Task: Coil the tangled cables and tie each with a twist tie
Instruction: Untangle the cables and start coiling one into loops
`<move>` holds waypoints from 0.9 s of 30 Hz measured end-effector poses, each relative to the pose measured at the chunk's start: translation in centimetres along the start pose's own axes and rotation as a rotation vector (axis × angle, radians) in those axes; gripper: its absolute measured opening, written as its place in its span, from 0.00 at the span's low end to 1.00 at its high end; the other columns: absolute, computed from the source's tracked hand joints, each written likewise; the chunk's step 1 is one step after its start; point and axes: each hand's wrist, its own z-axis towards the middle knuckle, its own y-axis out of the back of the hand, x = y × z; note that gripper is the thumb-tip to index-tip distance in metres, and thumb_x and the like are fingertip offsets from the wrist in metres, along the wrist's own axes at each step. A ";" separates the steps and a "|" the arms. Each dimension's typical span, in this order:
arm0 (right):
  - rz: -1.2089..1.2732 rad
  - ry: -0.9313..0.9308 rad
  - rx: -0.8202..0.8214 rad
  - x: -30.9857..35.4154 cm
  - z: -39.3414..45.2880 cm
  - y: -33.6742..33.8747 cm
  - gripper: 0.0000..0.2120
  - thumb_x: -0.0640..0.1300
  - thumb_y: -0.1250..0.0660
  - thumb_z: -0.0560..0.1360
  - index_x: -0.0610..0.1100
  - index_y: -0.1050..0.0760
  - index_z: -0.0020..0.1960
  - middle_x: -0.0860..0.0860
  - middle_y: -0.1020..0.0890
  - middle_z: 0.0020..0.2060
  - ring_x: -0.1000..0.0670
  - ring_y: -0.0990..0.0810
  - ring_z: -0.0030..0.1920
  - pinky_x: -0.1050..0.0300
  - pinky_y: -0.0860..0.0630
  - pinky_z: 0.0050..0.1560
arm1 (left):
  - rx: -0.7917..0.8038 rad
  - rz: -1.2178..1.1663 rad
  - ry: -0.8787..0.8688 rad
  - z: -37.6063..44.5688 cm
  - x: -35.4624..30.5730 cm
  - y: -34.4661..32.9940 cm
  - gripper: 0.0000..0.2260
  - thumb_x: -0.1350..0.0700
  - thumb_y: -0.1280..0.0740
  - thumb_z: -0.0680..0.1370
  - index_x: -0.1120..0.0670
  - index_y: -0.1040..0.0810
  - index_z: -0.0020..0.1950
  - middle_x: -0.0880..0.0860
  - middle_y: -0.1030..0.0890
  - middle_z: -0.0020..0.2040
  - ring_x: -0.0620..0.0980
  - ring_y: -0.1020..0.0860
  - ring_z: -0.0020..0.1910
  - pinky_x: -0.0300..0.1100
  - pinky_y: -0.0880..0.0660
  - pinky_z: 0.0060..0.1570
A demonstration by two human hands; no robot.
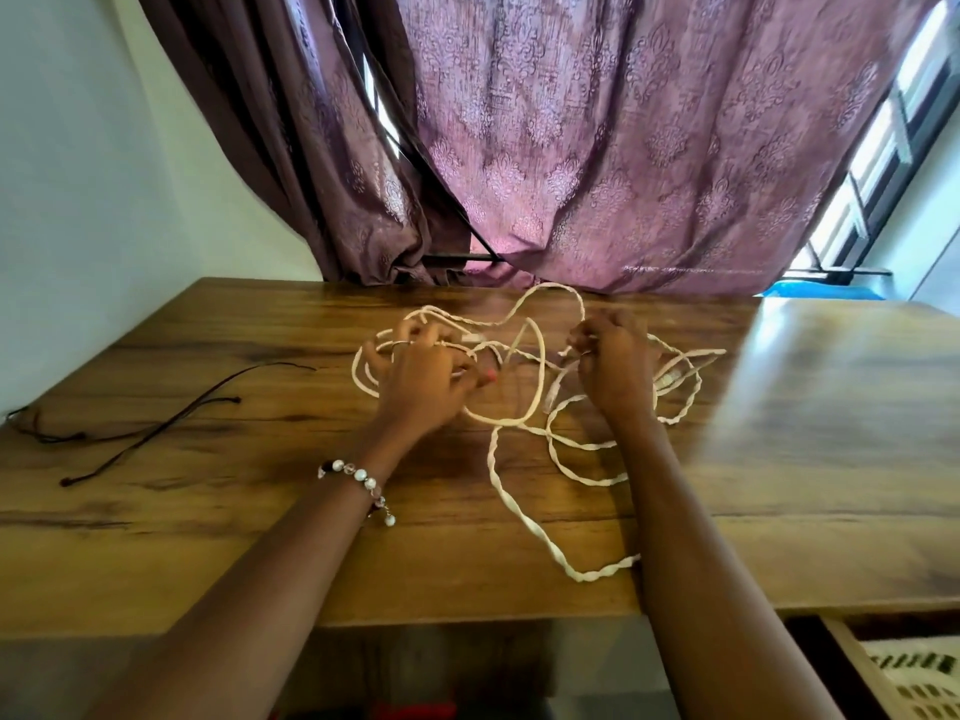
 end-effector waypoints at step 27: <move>-0.044 -0.071 -0.016 2.2 7.3 6.6 0.06 0.39 0.28 0.72 0.40 0.17 0.48 0.44 0.15 0.46 0.44 0.20 0.52 0.48 0.28 0.60 | 0.078 -1.244 0.449 7.7 -2.2 10.4 0.13 0.53 0.38 0.80 0.53 0.23 0.38 0.50 0.25 0.27 0.44 0.28 0.25 0.36 0.33 0.29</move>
